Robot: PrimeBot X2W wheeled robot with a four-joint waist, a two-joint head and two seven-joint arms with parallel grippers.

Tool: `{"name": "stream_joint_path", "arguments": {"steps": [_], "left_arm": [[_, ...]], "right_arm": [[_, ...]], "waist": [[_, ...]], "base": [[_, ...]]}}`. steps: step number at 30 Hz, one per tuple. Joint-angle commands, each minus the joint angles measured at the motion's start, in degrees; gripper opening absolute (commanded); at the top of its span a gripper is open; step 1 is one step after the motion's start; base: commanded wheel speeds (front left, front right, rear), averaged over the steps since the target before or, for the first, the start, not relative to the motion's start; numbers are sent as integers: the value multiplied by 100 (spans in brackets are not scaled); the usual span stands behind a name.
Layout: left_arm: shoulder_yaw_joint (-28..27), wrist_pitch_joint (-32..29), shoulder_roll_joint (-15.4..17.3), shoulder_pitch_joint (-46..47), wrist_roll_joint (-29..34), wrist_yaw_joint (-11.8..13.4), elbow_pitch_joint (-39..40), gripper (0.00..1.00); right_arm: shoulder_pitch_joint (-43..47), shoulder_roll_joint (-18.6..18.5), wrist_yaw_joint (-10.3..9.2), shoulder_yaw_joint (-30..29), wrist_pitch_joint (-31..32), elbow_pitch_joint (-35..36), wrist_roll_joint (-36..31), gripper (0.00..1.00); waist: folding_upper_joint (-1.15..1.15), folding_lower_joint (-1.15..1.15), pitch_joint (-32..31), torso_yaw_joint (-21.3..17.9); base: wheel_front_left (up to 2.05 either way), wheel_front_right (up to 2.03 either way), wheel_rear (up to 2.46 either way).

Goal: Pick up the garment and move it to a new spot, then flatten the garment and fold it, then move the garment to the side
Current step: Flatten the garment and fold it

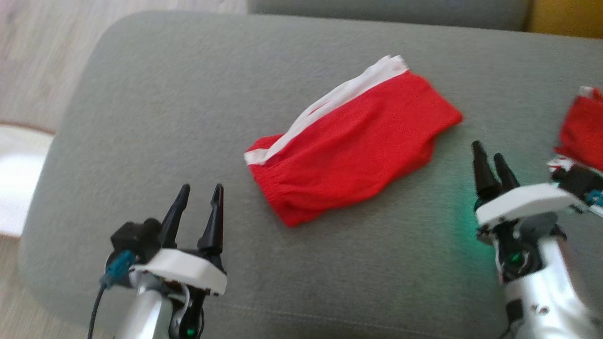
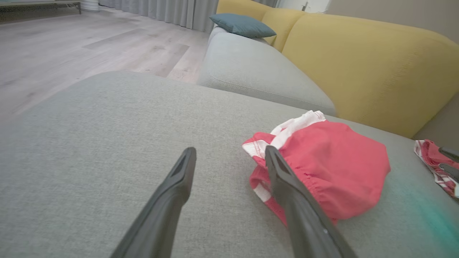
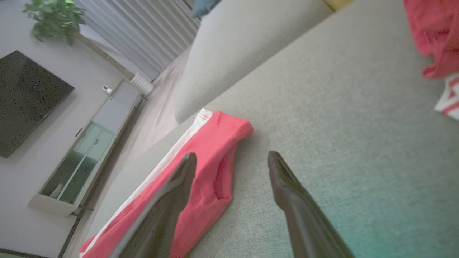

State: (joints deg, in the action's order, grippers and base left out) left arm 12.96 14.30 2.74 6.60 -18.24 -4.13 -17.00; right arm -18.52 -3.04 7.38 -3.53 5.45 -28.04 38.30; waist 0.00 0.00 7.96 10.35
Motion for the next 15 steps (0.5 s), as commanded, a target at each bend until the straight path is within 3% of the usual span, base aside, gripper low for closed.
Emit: {"name": "stream_joint_path", "arguments": {"steps": [1, 8, 15], "left_arm": [[-126, 70, 15, 316, -21, -27, 150, 100], [-65, 70, 14, 471, -33, -16, 163, 100], [35, 70, 14, 534, -128, 37, 293, 100]], "right_arm": [[-345, 15, 11, 44, 73, 73, 158, 100], [-1161, 15, 11, -343, 509, -812, 719, 100], [-1642, 15, 11, -671, 774, -1640, 483, 100]], "waist": [[0, 0, 242, 271], [0, 0, 509, 660], [0, 0, 594, 896]], "base": [[0, 0, 0], [0, 0, 0], [0, 0, 0]]}}
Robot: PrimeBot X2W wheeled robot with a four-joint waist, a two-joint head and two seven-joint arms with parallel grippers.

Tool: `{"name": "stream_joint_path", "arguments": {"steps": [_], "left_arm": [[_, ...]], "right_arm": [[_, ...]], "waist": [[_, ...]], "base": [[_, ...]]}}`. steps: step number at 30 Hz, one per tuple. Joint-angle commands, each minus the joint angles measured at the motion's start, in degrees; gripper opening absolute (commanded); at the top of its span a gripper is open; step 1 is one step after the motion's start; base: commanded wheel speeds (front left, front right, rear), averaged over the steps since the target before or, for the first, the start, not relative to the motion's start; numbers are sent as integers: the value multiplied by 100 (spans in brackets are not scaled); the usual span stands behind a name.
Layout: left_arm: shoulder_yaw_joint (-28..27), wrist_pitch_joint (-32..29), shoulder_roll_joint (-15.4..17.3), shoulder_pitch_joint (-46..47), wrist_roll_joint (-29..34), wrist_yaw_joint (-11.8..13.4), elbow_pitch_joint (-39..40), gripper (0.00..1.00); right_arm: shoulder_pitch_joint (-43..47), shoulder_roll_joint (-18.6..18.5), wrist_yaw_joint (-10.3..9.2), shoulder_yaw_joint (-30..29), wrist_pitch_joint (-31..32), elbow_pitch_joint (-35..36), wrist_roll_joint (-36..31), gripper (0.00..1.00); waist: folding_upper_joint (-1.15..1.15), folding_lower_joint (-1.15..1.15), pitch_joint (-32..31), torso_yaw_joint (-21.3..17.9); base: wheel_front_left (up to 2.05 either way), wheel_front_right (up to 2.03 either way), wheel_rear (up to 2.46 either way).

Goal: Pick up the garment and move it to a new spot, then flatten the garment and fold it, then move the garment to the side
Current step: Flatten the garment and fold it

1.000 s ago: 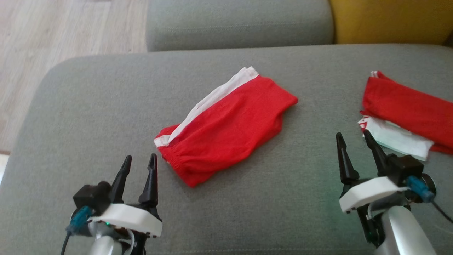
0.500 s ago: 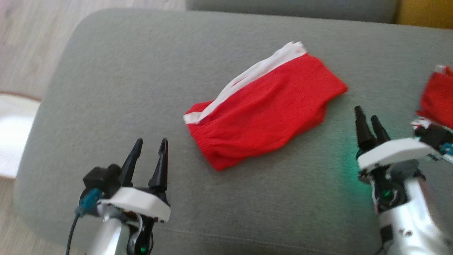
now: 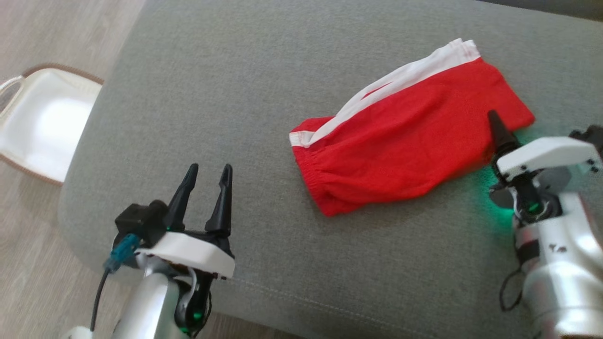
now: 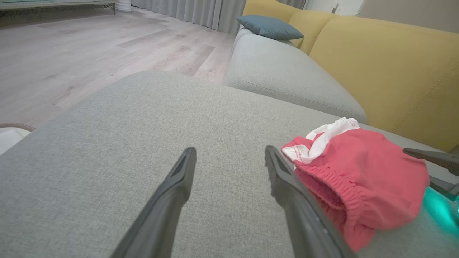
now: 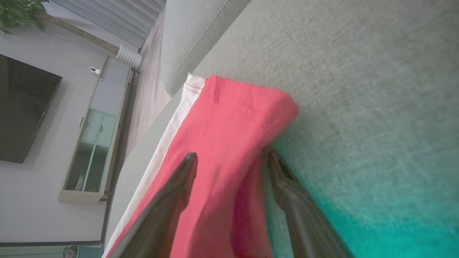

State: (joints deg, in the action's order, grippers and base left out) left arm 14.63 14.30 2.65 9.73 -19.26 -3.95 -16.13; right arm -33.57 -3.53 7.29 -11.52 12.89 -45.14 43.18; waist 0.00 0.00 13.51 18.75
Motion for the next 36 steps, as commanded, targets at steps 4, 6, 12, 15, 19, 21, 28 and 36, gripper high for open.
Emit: {"name": "stream_joint_path", "arguments": {"steps": [4, 6, 12, 15, 19, 21, 28, 36], "left_arm": [[-29, 70, 23, 257, -96, 59, 269, 100], [5, 70, 23, 276, -140, 86, 307, 100], [44, 70, 23, 332, -184, 170, 435, 100], [60, 70, 23, 327, -213, 204, 471, 100], [33, 70, 23, 322, -277, 269, 508, 100], [23, 70, 23, 327, -286, 289, 522, 100], [16, 70, 23, 302, -210, 261, 516, 100], [-49, 70, 23, 162, -129, 248, 476, 100]], "right_arm": [[-481, 65, 20, -188, 149, -516, -219, 100], [-662, 65, 20, -310, 170, -764, -402, 100], [-1198, -1, 20, -693, 168, -1386, -896, 100], [-1442, -41, 20, -821, 149, -1629, -1115, 100], [-1693, -78, 20, -943, 109, -1912, -1363, 100], [-1833, -76, 20, -1036, 6, -2047, -1465, 27], [-1816, 4, 20, -1046, -479, -1828, -1315, 0], [-1239, 43, 20, -1209, -933, -1118, -629, 0]], "waist": [[0, 0, 104, 203], [0, 0, 151, 275], [0, 0, 289, 486], [0, 0, 324, 548], [0, 0, 349, 589], [0, 0, 345, 575], [0, 0, 198, 357], [0, 0, -140, -41]], "base": [[0, 0, 0], [0, 0, 0], [0, 0, 0], [0, 0, 0], [0, 0, 0], [0, 0, 0], [0, 0, 0], [0, 0, 0]]}}
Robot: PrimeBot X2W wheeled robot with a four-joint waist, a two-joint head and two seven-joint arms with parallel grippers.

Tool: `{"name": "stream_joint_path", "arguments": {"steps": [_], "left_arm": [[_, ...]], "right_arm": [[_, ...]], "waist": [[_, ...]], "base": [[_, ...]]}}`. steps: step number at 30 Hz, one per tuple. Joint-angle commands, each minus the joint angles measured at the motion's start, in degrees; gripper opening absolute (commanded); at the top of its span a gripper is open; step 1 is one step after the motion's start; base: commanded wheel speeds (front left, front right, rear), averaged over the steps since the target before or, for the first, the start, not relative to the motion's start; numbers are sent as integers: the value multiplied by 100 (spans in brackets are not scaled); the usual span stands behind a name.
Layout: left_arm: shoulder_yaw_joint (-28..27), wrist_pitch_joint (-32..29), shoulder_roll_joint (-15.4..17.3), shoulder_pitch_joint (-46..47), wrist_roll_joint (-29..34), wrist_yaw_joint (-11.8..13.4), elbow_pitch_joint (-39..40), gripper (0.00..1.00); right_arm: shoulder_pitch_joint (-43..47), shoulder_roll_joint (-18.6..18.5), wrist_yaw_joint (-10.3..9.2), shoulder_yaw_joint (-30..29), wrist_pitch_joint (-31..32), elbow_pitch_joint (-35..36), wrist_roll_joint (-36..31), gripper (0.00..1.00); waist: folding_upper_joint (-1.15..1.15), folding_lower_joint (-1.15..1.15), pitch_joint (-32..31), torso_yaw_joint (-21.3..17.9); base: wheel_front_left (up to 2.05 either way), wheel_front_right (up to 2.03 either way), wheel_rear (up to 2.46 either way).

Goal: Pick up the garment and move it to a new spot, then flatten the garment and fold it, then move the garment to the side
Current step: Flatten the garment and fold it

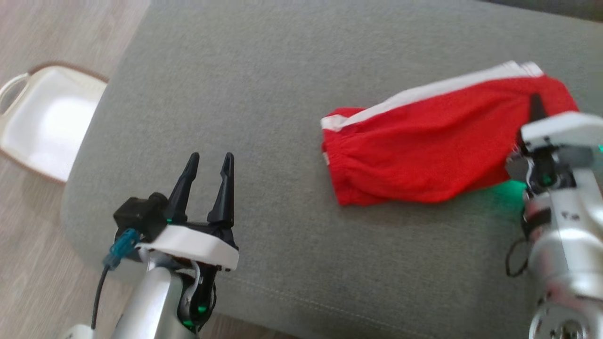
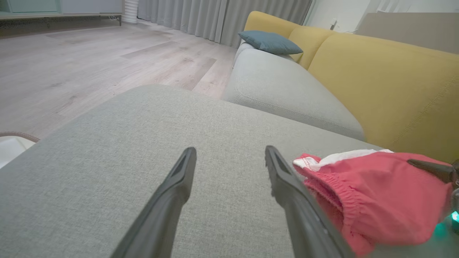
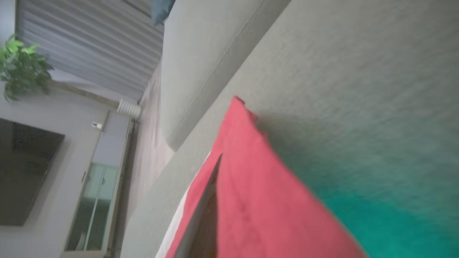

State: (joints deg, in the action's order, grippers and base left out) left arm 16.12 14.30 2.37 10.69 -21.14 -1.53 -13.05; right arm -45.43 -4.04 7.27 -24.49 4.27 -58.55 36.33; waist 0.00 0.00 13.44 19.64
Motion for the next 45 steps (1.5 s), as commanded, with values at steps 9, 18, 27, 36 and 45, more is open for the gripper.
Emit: {"name": "stream_joint_path", "arguments": {"steps": [9, 18, 27, 36, 45], "left_arm": [[-289, 70, 51, -226, 171, -30, 101, 100], [-153, 70, 51, -287, 286, -88, 81, 100], [-108, 70, 51, -338, 327, -90, -28, 100], [-107, 70, 51, -412, 341, -72, -81, 100], [-93, 70, 51, -473, 320, -57, -93, 100]], "right_arm": [[968, 86, 22, -412, -574, 778, 210, 0], [1202, 113, 22, -466, -576, 1106, 263, 0], [1058, 115, 22, 796, -736, 1303, 993, 0], [1460, 115, 22, 2691, -841, 2004, 2125, 0], [1721, 116, 22, 3968, -1013, 2047, 2351, 0]], "waist": [[0, 0, -568, -543], [0, 0, -649, -676], [0, 0, -834, -551], [0, 0, -1034, -328], [0, 0, -1080, -106]], "base": [[0, 0, 0], [0, 0, 0], [0, 0, 0], [0, 0, 0], [0, 0, 0]]}}
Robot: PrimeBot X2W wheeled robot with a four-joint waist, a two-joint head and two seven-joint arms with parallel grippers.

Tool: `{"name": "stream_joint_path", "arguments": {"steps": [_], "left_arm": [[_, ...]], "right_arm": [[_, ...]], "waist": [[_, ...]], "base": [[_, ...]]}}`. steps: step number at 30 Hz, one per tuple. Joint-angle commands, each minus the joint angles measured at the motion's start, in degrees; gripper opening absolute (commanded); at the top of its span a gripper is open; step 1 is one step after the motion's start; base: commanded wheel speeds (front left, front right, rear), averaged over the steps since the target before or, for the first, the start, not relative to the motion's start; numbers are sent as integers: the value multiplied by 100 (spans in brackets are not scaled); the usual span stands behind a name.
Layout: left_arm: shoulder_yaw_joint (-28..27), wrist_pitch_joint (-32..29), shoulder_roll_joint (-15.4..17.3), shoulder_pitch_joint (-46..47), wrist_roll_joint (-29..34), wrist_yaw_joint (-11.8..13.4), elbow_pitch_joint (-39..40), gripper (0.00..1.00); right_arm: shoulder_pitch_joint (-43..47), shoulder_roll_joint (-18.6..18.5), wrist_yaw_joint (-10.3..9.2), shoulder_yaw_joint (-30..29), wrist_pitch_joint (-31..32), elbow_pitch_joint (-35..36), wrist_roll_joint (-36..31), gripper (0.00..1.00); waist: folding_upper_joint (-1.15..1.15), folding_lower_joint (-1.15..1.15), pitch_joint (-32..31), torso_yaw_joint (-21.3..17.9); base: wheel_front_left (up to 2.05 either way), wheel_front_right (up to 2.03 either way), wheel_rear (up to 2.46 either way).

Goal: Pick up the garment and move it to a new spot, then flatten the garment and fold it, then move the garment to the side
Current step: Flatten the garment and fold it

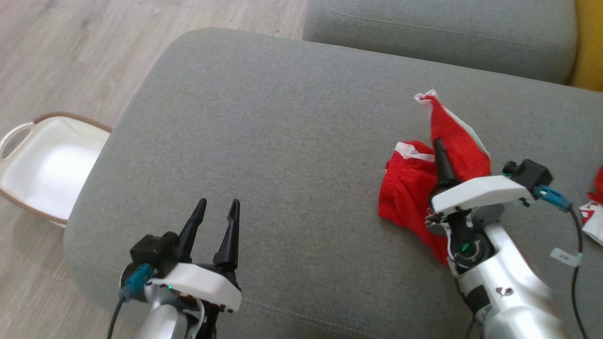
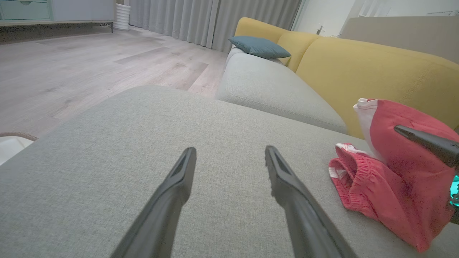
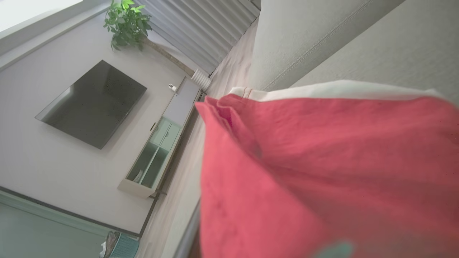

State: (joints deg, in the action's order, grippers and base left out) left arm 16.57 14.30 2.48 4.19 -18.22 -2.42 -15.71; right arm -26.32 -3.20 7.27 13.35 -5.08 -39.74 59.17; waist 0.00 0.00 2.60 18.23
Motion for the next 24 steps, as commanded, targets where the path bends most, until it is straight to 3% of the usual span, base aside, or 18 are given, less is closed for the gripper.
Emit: {"name": "stream_joint_path", "arguments": {"steps": [1, 5, 6, 7, 8, 16, 24], "left_arm": [[-132, 70, 40, 176, 22, 33, 173, 100], [-114, 70, 40, 163, 4, 43, 164, 100], [-117, 70, 40, 155, 3, 49, 161, 100], [-117, 70, 40, 155, 3, 49, 161, 100], [-122, 70, 40, 146, 1, 55, 161, 100], [-178, 70, 40, 105, 3, 64, 153, 100], [-190, 70, 40, 103, -11, 83, 152, 100]], "right_arm": [[-195, 32, 22, 275, -89, 139, 87, 0], [-179, 32, 22, 619, -85, 4, 177, 0], [-173, 32, 22, 691, -109, -70, 119, 74], [-173, 32, 22, 691, -109, -70, 119, 74], [-158, 32, 22, 770, -90, -136, 97, 100], [71, 32, 22, 1570, 263, -50, 265, 100], [80, 32, 22, 2158, 704, -516, 65, 100]], "waist": [[0, 0, 5, 58], [0, 0, -8, 141], [0, 0, -15, 152], [0, 0, -15, 152], [0, 0, -20, 162], [0, 0, -42, 155], [0, 0, -69, 34]], "base": [[0, 0, 0], [0, 0, 0], [0, 0, 0], [0, 0, 0], [0, 0, 0], [0, 0, 0], [0, 0, 0]]}}
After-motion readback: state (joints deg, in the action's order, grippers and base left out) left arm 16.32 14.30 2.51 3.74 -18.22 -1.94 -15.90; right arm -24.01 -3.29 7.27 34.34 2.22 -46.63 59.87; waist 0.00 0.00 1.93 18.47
